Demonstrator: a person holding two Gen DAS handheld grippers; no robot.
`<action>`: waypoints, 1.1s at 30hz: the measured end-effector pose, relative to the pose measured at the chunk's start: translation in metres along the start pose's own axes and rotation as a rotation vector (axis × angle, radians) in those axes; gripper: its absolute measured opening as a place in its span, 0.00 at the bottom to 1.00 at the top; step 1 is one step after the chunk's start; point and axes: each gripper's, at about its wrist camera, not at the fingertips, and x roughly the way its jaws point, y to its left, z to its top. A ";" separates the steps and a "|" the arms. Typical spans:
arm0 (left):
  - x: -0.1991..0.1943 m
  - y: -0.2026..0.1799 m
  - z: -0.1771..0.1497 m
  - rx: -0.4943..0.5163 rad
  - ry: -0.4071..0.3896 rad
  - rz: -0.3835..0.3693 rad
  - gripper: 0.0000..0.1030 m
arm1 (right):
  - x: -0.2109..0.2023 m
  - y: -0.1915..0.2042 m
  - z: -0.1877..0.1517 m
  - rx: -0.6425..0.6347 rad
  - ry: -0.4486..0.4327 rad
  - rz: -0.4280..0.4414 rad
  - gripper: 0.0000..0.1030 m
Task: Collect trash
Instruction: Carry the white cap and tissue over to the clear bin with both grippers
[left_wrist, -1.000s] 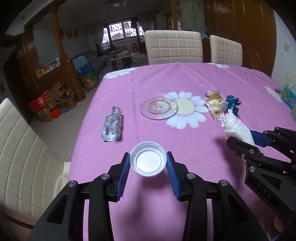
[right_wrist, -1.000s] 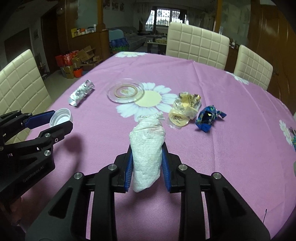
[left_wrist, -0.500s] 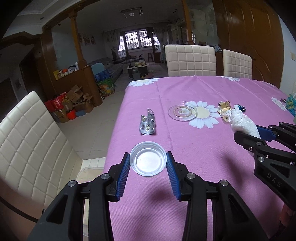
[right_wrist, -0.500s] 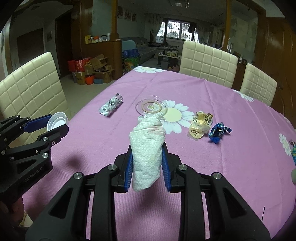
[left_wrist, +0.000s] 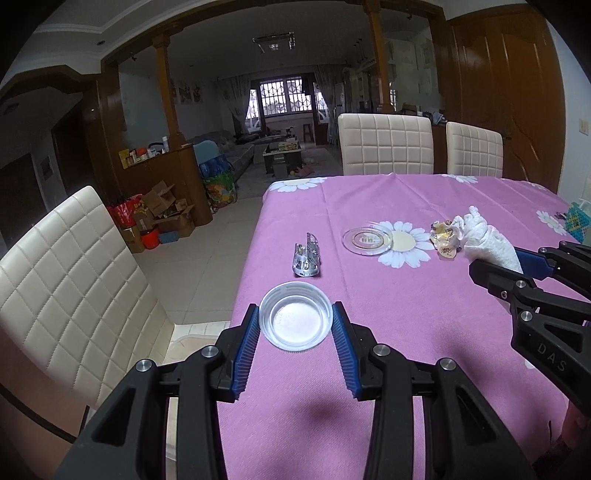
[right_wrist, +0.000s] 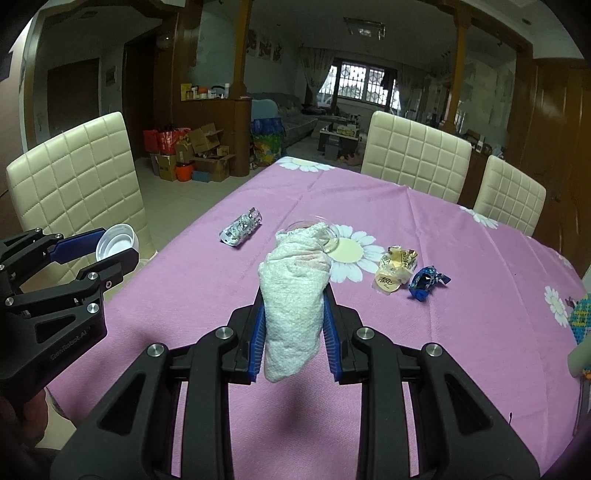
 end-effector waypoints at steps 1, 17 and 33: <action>-0.003 0.001 0.000 -0.003 -0.006 0.002 0.38 | -0.002 0.001 0.000 -0.001 -0.006 -0.003 0.28; -0.010 0.037 -0.015 -0.063 -0.020 0.076 0.38 | 0.006 0.049 0.014 -0.113 0.004 0.085 0.29; -0.005 0.117 -0.033 -0.175 0.000 0.246 0.38 | 0.027 0.140 0.046 -0.267 -0.024 0.251 0.29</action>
